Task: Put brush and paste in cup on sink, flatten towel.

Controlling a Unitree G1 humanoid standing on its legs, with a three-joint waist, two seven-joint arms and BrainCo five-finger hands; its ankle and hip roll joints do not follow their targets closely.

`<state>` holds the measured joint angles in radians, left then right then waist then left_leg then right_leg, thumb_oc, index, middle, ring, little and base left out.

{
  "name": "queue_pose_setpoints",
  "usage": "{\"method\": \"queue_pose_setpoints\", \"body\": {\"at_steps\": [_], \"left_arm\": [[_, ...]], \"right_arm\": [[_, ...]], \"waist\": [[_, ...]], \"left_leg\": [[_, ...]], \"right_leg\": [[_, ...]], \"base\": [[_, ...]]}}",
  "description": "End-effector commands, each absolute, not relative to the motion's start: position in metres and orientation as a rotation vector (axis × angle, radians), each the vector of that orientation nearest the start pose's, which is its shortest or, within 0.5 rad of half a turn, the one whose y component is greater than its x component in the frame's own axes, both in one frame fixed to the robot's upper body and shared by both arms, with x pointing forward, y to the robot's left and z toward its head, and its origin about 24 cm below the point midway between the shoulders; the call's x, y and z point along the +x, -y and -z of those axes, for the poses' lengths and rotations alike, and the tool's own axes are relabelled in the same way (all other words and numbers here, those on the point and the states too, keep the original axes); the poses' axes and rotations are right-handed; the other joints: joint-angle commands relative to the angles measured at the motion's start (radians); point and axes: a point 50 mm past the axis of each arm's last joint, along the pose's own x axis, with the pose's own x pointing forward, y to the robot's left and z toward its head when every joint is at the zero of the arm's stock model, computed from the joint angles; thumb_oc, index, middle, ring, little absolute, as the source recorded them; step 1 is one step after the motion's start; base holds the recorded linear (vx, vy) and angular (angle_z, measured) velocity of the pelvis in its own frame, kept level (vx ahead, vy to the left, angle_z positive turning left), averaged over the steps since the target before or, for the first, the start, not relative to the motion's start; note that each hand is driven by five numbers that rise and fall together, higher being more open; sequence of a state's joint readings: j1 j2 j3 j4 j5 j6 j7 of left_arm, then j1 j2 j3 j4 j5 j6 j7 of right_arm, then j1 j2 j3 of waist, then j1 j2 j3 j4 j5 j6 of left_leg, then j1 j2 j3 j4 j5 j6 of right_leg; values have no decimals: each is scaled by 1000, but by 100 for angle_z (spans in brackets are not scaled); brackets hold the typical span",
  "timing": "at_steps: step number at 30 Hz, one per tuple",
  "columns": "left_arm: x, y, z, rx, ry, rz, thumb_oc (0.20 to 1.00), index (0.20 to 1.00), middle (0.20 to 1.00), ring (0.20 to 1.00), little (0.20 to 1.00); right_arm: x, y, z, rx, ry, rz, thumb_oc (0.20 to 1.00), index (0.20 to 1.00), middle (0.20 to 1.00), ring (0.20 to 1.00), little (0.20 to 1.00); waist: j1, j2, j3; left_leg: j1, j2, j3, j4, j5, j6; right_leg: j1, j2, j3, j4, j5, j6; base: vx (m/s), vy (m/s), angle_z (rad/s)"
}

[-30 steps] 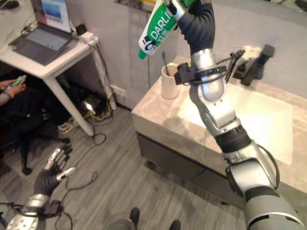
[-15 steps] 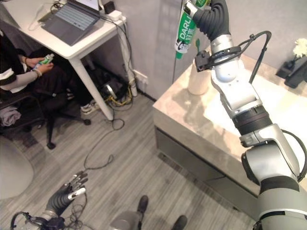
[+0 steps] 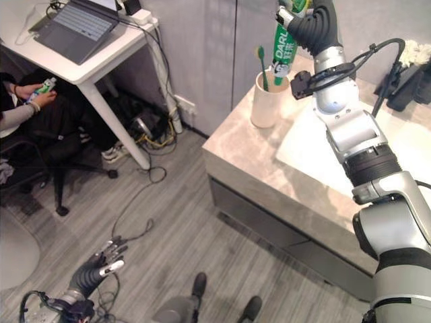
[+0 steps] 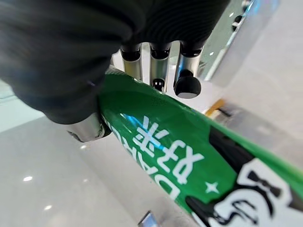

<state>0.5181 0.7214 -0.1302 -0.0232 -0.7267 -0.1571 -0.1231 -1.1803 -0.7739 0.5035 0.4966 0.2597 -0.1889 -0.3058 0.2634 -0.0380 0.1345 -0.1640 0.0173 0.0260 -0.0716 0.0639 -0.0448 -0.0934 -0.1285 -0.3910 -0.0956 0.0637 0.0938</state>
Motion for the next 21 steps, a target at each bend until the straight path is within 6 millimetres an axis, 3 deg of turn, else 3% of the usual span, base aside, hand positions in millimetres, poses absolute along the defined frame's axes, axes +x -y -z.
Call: {"method": "queue_pose_setpoints", "body": {"at_steps": [1, 21], "left_arm": [[129, -262, -11, -25, -354, 130, 1000, 1000, 1000, 1000, 1000], [134, -265, -7, 7, -352, 116, 1000, 1000, 1000, 1000, 1000]], "right_arm": [[342, 175, -395, -579, 1025, 151, 200, 200, 200, 200, 200], [346, 189, -405, -526, 1013, 269, 200, 200, 200, 200, 200]], "waist": [[29, -41, -21], [45, -38, -6]], "left_leg": [[-41, 46, -37, -16, 49, -60], [-70, 38, -55, -16, 50, -62]], "right_leg": [[32, -158, -6, 8, 114, 147], [25, -159, -26, 8, 110, 151]], "base": [[0, 0, 0], [9, -2, 2]]}}
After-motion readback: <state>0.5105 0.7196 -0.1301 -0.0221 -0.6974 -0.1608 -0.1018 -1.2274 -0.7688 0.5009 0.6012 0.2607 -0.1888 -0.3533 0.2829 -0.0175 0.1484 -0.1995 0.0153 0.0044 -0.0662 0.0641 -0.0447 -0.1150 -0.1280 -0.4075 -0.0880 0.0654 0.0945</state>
